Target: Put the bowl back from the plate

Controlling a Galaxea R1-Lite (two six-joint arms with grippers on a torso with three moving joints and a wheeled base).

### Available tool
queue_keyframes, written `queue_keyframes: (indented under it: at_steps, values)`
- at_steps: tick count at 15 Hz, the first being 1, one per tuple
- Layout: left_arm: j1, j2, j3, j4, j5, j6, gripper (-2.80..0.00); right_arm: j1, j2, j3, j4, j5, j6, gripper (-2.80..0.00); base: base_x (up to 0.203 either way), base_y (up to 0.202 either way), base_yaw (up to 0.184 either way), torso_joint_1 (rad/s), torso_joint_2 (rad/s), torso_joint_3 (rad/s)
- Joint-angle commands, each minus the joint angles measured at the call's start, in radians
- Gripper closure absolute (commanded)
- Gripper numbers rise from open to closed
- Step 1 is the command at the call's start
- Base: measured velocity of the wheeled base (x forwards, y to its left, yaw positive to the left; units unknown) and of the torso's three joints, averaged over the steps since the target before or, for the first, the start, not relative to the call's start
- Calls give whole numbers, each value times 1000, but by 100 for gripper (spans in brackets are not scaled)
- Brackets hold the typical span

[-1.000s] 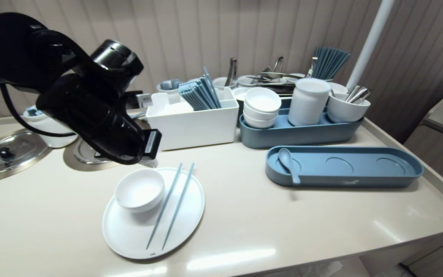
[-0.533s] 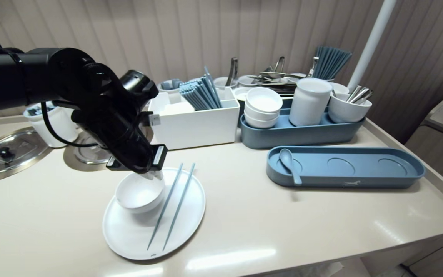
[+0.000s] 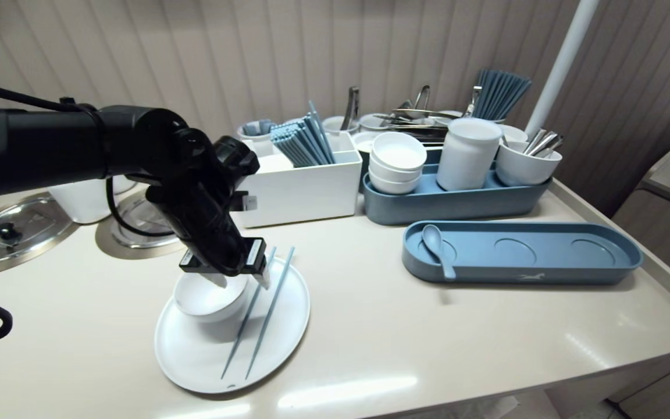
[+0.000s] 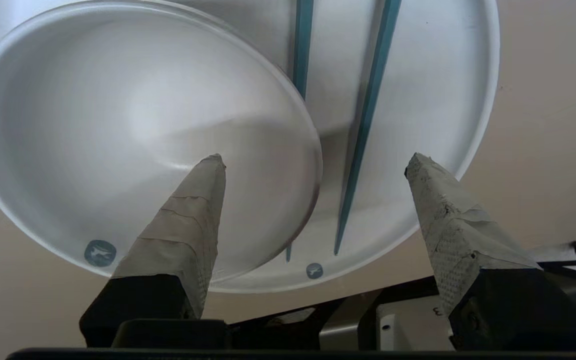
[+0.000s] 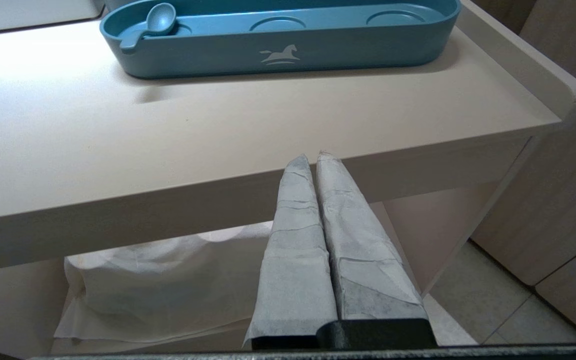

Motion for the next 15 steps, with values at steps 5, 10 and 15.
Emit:
queue_keyframes:
  at_steps: [5, 10, 15]
  values:
    - [9, 54, -6, 6, 2, -4, 0, 0, 0, -1, 0, 0, 0, 0, 0, 0, 0, 0, 0, 0]
    - [10, 59, -7, 6, 3, -4, 0, 0, 1, 0, 0, 0, 0, 0, 0, 0, 0, 0, 0, 0]
    - [12, 53, -9, 15, 5, -3, 0, 0, 0, 1, 0, 0, 0, 0, 0, 0, 0, 0, 0, 0]
